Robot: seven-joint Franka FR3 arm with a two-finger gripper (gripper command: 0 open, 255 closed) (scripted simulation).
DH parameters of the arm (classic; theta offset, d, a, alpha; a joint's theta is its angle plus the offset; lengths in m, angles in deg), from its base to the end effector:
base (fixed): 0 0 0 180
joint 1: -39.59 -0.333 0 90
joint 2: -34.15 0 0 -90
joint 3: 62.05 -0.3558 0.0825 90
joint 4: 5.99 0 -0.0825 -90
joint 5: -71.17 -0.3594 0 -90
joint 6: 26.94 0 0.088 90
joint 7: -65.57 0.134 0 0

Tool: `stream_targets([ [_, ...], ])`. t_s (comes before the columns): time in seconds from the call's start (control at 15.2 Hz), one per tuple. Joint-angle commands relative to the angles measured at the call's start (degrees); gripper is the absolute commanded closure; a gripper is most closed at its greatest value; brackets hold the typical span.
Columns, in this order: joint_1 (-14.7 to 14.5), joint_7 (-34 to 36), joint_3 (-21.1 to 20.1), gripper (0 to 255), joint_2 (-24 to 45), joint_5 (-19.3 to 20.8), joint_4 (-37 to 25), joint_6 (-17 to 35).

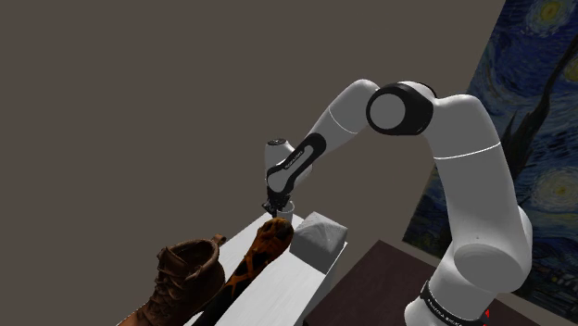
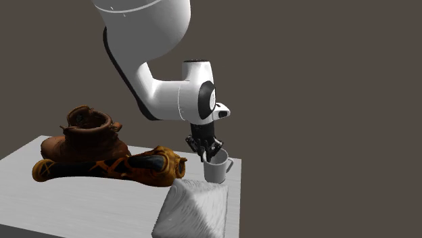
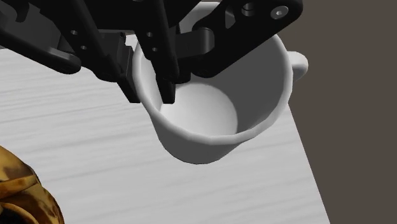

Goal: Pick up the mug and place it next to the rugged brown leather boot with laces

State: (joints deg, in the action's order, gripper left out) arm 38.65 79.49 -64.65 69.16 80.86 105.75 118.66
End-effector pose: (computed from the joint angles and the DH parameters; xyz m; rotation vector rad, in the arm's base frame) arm 0.6221 0.0367 0.1864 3.0707 -0.0747 -0.0114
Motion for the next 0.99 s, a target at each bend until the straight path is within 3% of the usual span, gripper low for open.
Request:
stream_targets([
  [0.0, 0.0, 0.0, 0.0, 255, 0.0, 0.0, 0.0, 0.0],
  [0.4, 0.0, 0.0, 0.0, 255, 0.0, 0.0, 0.0, 0.0],
  [0.92, 0.4, -0.8, -0.6, 255, -5.0, -0.7, 0.9, -4.2],
])
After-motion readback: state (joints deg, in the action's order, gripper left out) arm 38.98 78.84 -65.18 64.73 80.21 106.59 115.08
